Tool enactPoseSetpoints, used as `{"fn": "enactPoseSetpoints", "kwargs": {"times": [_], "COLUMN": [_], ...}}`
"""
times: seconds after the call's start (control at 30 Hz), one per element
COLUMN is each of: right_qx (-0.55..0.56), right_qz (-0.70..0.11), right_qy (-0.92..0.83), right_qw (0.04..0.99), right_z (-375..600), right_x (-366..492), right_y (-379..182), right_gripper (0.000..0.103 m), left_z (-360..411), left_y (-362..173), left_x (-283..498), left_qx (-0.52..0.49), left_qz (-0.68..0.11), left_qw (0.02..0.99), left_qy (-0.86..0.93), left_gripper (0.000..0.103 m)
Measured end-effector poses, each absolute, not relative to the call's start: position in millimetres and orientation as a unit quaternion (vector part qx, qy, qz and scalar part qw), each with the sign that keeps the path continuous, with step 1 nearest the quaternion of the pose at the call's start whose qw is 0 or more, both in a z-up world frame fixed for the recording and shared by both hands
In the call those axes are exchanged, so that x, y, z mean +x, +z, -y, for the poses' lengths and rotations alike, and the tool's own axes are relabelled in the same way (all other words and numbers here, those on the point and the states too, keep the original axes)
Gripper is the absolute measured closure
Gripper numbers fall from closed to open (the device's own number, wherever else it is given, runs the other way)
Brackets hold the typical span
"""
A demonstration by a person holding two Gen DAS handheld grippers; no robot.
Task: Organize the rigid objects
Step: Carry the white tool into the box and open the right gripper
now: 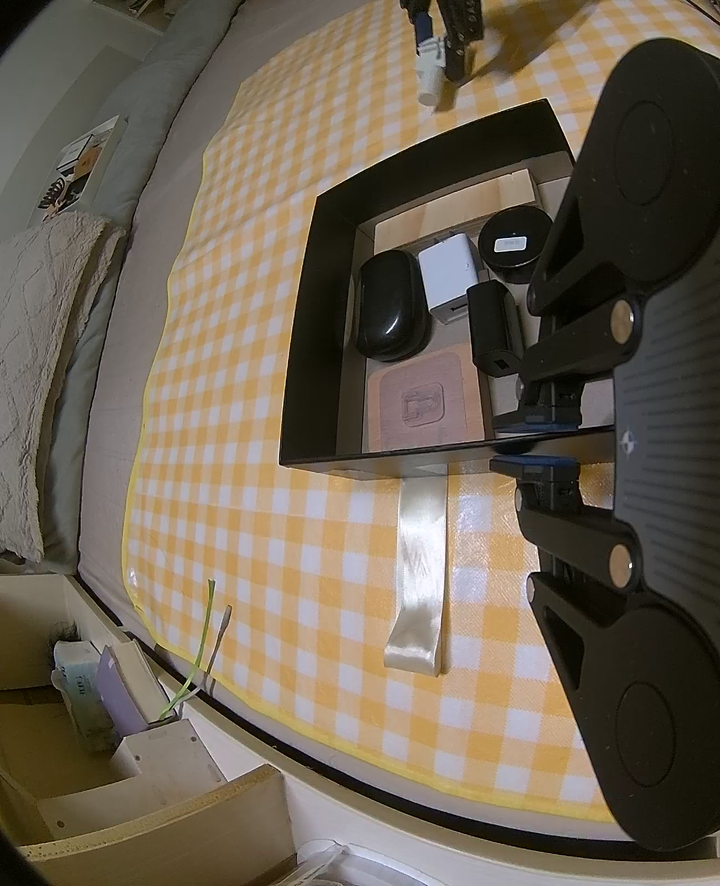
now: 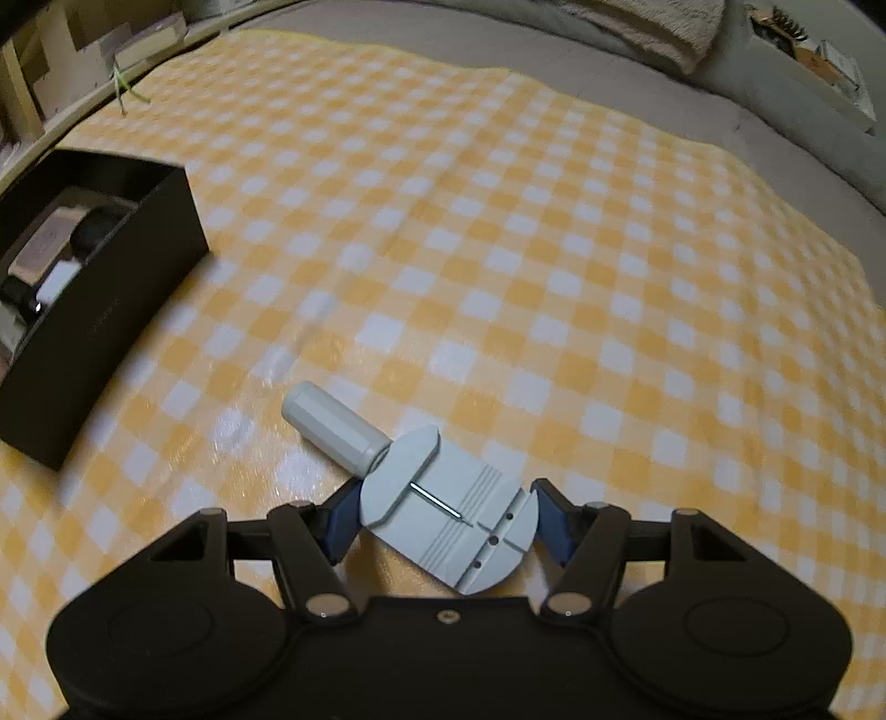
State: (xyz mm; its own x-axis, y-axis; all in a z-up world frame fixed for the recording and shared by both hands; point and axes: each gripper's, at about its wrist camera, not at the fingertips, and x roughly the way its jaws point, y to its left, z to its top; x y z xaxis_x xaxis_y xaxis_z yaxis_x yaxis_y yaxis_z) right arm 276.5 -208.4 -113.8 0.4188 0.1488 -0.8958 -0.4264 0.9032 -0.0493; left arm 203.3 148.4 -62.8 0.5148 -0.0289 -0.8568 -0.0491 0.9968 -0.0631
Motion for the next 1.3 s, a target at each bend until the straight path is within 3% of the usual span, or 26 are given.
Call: {"fn": "enactPoseSetpoints", "kwargs": {"times": [0.47,0.73,0.93,1.3], "right_qx": [-0.011,0.01,-0.037,-0.11], "right_qz": [-0.42,-0.496,-0.55,-0.544], "right_qy": [0.277,0.341,0.357,0.326], "right_qw": [0.864,0.799,0.754,0.765], "right_z": [129.9,48.4,6.3,-36.8], "right_x": [262.6,257.3,257.0,259.1], "right_y": [-18.2,-39.9,-69.6,-87.8], "right_gripper": [0.038,0.038,0.038,0.038], "left_z": [-146.7,-147.0,-147.1,-146.8], "left_y": [-61.6,-61.0,-61.5,-62.0], "left_x": [201.4,202.3,202.0,202.7], "left_qx": [-0.039,-0.036,-0.037,-0.038], "left_qz": [-0.494,-0.496,-0.495,-0.495], "left_qw": [0.868,0.868,0.868,0.868], "left_qy": [0.008,0.005,0.001,-0.001], "left_gripper": [0.095,0.095,0.094,0.094]}}
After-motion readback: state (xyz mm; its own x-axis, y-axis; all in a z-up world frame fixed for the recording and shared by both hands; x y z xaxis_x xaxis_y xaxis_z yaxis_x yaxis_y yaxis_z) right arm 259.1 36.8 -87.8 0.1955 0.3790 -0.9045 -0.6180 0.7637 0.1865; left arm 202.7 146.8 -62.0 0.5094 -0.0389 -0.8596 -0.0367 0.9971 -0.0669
